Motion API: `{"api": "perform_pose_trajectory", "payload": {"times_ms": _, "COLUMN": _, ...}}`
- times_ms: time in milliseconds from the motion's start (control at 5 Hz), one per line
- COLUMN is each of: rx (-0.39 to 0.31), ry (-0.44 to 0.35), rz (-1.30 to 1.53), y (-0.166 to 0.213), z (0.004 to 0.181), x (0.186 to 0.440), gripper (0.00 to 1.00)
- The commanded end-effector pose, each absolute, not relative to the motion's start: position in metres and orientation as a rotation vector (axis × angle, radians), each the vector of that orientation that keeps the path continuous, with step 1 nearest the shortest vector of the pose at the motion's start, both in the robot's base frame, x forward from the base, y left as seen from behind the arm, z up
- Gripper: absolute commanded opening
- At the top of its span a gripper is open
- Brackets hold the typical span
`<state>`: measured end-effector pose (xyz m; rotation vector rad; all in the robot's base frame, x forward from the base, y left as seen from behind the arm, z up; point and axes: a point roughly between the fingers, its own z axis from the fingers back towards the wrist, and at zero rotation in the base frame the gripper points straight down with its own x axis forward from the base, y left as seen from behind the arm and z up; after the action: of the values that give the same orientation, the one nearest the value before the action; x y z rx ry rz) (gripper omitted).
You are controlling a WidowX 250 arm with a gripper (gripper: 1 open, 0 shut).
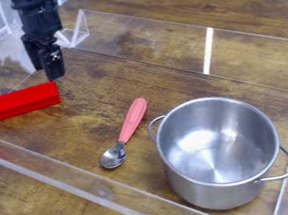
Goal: Remove the red object from the silver pot and put it on the table
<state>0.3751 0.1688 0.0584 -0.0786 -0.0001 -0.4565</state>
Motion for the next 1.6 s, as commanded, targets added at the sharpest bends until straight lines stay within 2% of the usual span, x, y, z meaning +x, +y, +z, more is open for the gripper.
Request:
{"api": "perform_pose_trajectory", "payload": {"times_ms": 0, "rx": -0.012, "ry": -0.098, "rz": -0.520, "y": 0.174, "z": 0.088, "x": 0.368, "gripper": 1.00}}
{"api": "perform_pose_trajectory", "payload": {"times_ms": 200, "rx": -0.027, "ry": -0.110, "rz": -0.558, "y": 0.167, "z": 0.075, "x": 0.363, "gripper": 0.00}}
{"api": "perform_pose_trajectory", "payload": {"times_ms": 800, "rx": -0.067, "ry": -0.153, "rz": -0.546, "y": 0.168, "z": 0.072, "x": 0.373, "gripper": 0.00}}
{"api": "perform_pose_trajectory", "payload": {"times_ms": 1200, "rx": -0.097, "ry": -0.171, "rz": -0.562, "y": 0.166, "z": 0.057, "x": 0.384, "gripper": 0.00}}
{"api": "perform_pose_trajectory", "payload": {"times_ms": 1400, "rx": -0.115, "ry": -0.178, "rz": -0.579, "y": 0.165, "z": 0.057, "x": 0.391, "gripper": 0.00}}
